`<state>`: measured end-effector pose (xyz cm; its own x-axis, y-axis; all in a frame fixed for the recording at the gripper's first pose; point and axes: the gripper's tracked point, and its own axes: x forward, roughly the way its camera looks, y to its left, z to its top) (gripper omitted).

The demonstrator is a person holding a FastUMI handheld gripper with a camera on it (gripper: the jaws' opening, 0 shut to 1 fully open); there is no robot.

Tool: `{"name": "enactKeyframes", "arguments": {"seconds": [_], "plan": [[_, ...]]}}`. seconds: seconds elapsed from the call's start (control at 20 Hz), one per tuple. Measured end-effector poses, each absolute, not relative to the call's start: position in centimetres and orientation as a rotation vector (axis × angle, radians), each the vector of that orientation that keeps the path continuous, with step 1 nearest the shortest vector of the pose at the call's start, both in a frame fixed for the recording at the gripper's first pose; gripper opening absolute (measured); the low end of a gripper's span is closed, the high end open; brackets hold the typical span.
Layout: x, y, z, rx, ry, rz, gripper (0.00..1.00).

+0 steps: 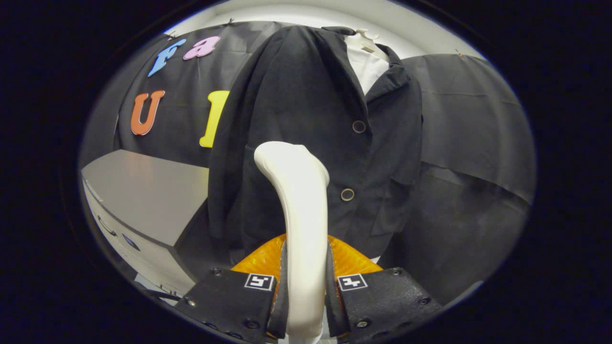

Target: Iron the clothes twice with a garment steamer, once on the left side and once on the right side.

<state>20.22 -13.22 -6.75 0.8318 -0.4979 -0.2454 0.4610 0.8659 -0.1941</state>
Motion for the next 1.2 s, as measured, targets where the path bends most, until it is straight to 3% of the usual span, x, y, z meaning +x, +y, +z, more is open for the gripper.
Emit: {"name": "enactKeyframes", "arguments": {"seconds": [1.2], "plan": [[17.5,-15.9,-20.8,-0.140,0.593,-0.573,0.35]]}}
